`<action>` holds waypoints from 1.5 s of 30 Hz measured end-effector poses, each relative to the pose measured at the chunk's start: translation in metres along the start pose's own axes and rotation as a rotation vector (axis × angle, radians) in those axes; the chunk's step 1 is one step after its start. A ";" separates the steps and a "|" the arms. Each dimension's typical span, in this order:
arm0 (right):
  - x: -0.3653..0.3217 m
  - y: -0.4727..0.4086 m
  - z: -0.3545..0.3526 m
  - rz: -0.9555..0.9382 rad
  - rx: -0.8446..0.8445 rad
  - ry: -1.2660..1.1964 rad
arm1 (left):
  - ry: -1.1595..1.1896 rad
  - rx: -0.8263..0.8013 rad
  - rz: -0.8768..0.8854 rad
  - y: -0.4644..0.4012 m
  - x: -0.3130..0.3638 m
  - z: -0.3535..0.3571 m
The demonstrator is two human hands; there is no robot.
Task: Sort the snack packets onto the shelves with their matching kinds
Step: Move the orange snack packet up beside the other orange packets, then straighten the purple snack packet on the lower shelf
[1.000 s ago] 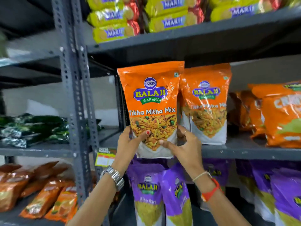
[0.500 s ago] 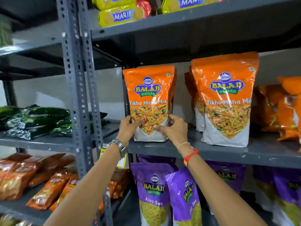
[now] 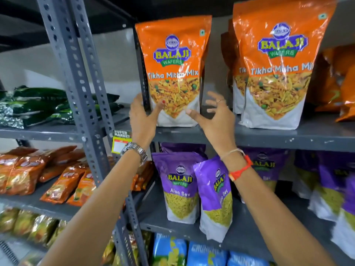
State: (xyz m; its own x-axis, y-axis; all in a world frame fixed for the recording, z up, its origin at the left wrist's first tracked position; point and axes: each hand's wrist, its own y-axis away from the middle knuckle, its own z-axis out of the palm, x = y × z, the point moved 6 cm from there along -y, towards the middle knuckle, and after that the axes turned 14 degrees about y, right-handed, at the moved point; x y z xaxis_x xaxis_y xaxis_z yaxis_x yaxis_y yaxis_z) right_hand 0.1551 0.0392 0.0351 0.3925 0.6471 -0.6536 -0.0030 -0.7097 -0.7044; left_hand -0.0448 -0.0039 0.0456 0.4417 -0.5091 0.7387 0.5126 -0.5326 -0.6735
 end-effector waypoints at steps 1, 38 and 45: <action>0.003 0.014 -0.009 -0.017 0.040 -0.046 | 0.040 0.065 0.086 0.014 0.001 -0.005; 0.323 0.188 -0.015 0.662 -0.441 -0.160 | 0.433 -0.436 -0.652 0.283 -0.201 0.152; 0.337 0.192 -0.069 0.706 -0.148 0.005 | 0.514 -0.585 -0.787 0.286 -0.209 0.212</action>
State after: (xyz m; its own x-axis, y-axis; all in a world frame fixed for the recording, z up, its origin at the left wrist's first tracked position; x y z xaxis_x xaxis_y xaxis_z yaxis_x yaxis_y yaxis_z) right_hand 0.3506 0.1021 -0.3013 0.3465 0.0188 -0.9379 -0.1333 -0.9887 -0.0690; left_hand 0.1657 0.0935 -0.2956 -0.2829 -0.0356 0.9585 0.0285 -0.9992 -0.0287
